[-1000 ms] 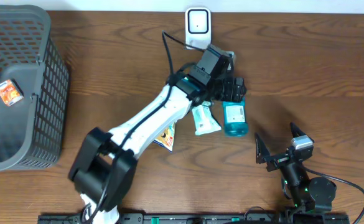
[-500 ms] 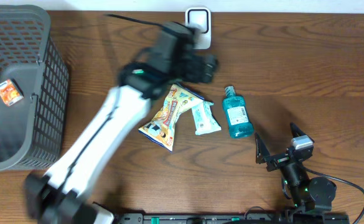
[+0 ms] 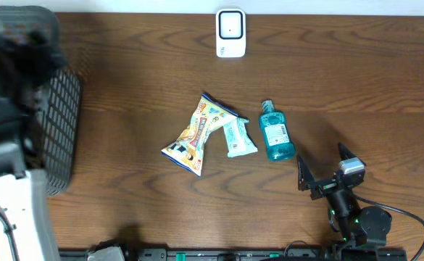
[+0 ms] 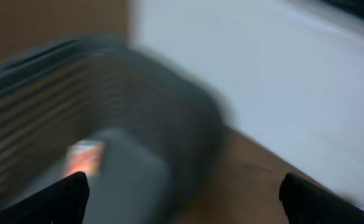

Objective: Scan the item barcode
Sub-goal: 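Reach the left gripper into the basket toward the orange tissue pack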

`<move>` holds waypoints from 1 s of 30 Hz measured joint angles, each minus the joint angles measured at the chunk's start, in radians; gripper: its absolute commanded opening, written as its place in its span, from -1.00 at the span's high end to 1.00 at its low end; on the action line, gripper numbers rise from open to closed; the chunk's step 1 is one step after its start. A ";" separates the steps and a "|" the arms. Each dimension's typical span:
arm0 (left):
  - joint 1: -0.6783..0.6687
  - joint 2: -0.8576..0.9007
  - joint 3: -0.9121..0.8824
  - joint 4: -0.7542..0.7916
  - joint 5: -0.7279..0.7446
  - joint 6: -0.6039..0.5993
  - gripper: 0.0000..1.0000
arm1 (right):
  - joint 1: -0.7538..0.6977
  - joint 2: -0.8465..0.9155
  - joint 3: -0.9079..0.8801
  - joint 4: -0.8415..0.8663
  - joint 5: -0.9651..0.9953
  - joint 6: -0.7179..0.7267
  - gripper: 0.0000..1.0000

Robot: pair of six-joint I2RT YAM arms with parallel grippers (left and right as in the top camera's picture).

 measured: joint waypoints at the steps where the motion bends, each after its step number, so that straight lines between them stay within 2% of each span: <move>1: 0.052 0.018 0.000 -0.019 -0.004 -0.027 -0.96 | 0.000 0.000 0.000 0.000 0.000 0.000 -0.99; 6: 0.267 0.166 0.000 -0.076 -0.018 -0.197 -0.96 | 0.000 0.000 0.000 0.000 0.000 0.000 -0.98; 10: 0.339 0.296 0.000 -0.075 -0.023 -0.351 -0.96 | 0.000 0.000 0.000 0.000 0.000 0.000 -0.98; 14: 0.356 0.426 0.000 -0.031 -0.022 -0.478 -0.96 | 0.000 0.000 0.000 0.000 0.000 0.000 -0.98; 25: 0.351 0.690 0.000 0.086 -0.022 -0.678 -0.96 | 0.000 0.000 0.000 0.000 0.000 0.000 -0.99; 30: 0.345 0.800 0.000 0.132 -0.007 -0.724 -0.96 | 0.000 0.000 0.000 0.000 0.000 0.000 -0.99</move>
